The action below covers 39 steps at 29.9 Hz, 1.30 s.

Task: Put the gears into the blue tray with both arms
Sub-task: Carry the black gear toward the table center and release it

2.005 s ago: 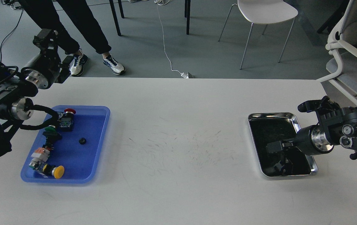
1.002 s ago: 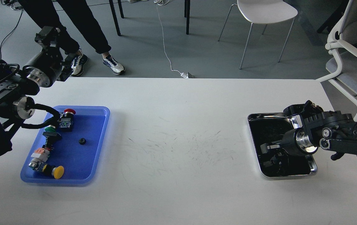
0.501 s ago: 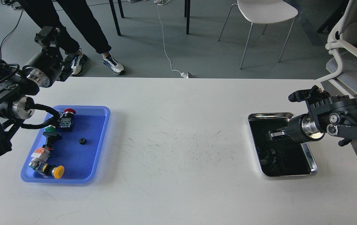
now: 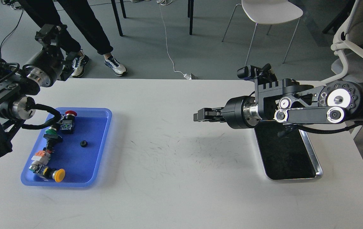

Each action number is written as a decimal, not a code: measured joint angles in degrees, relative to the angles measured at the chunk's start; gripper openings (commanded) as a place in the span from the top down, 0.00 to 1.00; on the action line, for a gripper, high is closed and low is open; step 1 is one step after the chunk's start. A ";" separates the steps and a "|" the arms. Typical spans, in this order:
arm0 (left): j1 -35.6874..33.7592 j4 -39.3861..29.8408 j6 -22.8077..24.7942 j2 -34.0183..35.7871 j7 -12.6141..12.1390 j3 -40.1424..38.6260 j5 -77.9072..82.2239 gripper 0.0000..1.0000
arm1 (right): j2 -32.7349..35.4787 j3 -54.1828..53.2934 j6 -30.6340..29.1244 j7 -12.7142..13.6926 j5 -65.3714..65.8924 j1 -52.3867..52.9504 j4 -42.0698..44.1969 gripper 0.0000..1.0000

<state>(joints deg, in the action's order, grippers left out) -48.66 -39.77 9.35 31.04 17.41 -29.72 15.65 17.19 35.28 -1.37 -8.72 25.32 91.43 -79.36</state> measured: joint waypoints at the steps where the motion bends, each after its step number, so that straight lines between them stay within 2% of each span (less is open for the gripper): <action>1: -0.02 0.00 0.01 0.00 0.00 0.00 0.00 0.03 | -2.08 -0.68 1.09 -0.62 -1.27 -0.80 0.21 0.96; 9: -0.14 0.01 0.01 0.56 -0.01 0.00 0.05 0.03 | -15.79 -4.38 3.22 -1.82 -4.37 -8.35 10.03 0.96; 20: -0.24 -0.04 -0.02 1.30 -0.01 0.00 0.09 0.03 | -17.19 -4.70 3.24 -1.83 -3.69 -19.16 22.67 0.95; 27: -0.38 -0.05 -0.03 1.31 -0.01 -0.05 0.04 0.03 | -17.20 -7.76 3.16 -2.44 -4.44 -20.13 21.56 0.94; 34: -0.56 -0.05 -0.03 1.45 -0.01 -0.08 0.00 0.03 | -17.20 -10.77 2.36 -2.88 -9.91 -20.38 16.65 0.92; 39: -0.56 -0.05 -0.03 1.48 0.00 -0.11 -0.01 0.03 | -17.20 -10.99 0.08 -2.53 -12.26 -21.12 15.12 0.89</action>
<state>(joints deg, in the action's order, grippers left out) -49.22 -39.82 9.32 32.51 17.41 -29.83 15.64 -0.01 24.29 -1.28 -11.25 13.06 70.31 -64.24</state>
